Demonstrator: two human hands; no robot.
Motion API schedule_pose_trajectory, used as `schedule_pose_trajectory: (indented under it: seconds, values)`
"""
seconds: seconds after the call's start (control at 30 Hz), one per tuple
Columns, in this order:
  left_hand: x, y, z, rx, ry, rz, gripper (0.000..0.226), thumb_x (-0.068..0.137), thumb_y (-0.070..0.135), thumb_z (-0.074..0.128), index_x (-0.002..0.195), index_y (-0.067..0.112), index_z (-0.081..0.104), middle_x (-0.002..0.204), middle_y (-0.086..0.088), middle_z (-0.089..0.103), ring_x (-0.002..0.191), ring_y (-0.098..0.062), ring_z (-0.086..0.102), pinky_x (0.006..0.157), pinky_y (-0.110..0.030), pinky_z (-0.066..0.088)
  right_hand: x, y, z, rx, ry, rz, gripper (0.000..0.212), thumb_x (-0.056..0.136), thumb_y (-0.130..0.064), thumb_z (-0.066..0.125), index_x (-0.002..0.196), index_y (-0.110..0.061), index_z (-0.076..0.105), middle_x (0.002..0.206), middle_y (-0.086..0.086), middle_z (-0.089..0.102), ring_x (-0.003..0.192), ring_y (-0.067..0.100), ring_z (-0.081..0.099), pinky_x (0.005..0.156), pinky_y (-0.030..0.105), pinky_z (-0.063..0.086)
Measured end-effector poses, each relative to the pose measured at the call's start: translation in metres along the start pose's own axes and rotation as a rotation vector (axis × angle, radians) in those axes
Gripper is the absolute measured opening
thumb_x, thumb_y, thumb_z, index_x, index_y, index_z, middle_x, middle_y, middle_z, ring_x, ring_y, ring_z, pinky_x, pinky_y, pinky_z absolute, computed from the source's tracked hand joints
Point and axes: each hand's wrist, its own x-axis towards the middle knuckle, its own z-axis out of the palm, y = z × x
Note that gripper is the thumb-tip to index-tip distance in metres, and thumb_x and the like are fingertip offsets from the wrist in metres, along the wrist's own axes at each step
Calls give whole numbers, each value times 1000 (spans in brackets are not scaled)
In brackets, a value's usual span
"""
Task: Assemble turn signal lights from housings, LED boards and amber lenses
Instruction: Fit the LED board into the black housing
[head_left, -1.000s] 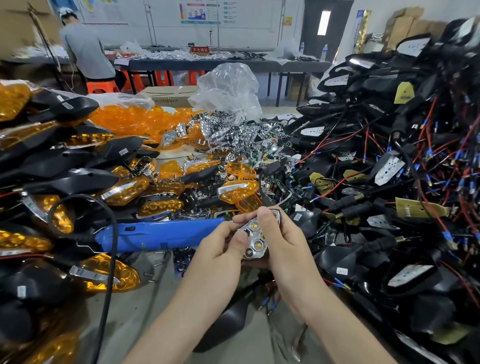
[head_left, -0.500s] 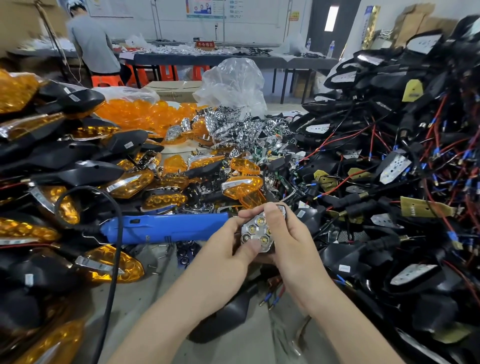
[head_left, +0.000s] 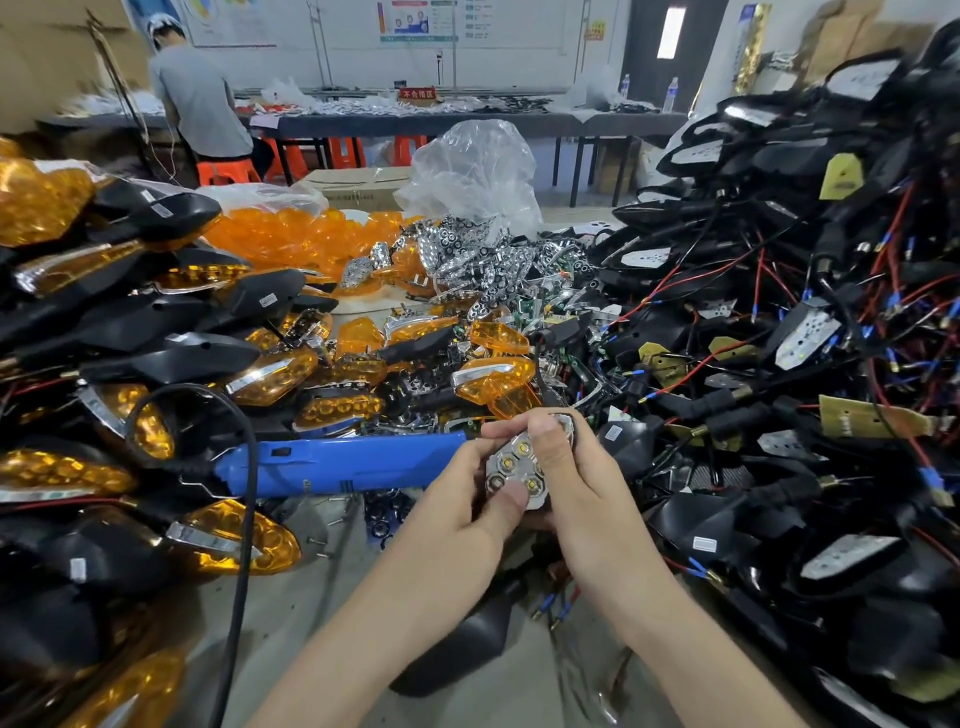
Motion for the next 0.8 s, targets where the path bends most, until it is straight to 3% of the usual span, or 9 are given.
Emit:
schedule_pose_trajectory:
  seconds: [0.1, 0.3, 0.47, 0.6, 0.67, 0.8]
  values:
    - [-1, 4, -2, 32, -8, 42, 24, 98, 32, 59, 112, 49, 52, 97, 35, 66, 89, 16, 61, 69, -1, 41, -2, -1, 1, 2, -4, 0, 35, 100, -44, 46, 107, -17, 66, 111, -8, 75, 104, 9, 69, 85, 23, 55]
    - [0, 5, 1, 30, 29, 76, 30, 96, 17, 63, 105, 44, 53, 99, 41, 62, 95, 19, 58, 73, 2, 41, -6, -2, 3, 42, -12, 9, 27, 101, -37, 53, 108, -15, 65, 102, -8, 76, 88, 5, 71, 68, 17, 53]
    - [1, 1, 1, -27, 37, 77, 33, 95, 11, 63, 114, 37, 57, 99, 24, 71, 94, 5, 66, 73, -6, 47, -6, -3, 4, 40, -8, -45, 29, 100, -40, 51, 105, -15, 66, 99, -9, 76, 84, 3, 71, 66, 16, 53]
    - [0, 10, -6, -1, -30, 110, 25, 97, 32, 61, 120, 40, 58, 108, 26, 70, 103, 8, 64, 83, -8, 47, -2, -10, -2, 38, 23, -106, 25, 108, -29, 46, 103, -12, 63, 105, -3, 77, 91, 8, 72, 74, 17, 55]
    - [-5, 15, -11, 39, -25, 122, 27, 95, 45, 55, 122, 47, 55, 113, 34, 65, 109, 15, 58, 85, -2, 41, -1, -15, -5, 76, 87, -120, 21, 106, -33, 49, 98, -20, 63, 101, 1, 78, 90, 14, 73, 76, 21, 56]
    - [-21, 14, -29, 193, 159, 170, 35, 88, 58, 48, 120, 48, 54, 110, 35, 62, 104, 14, 57, 82, -3, 41, 3, -27, -14, 357, 250, -75, 18, 101, -39, 56, 92, -32, 70, 79, 1, 70, 66, 20, 67, 71, 34, 60]
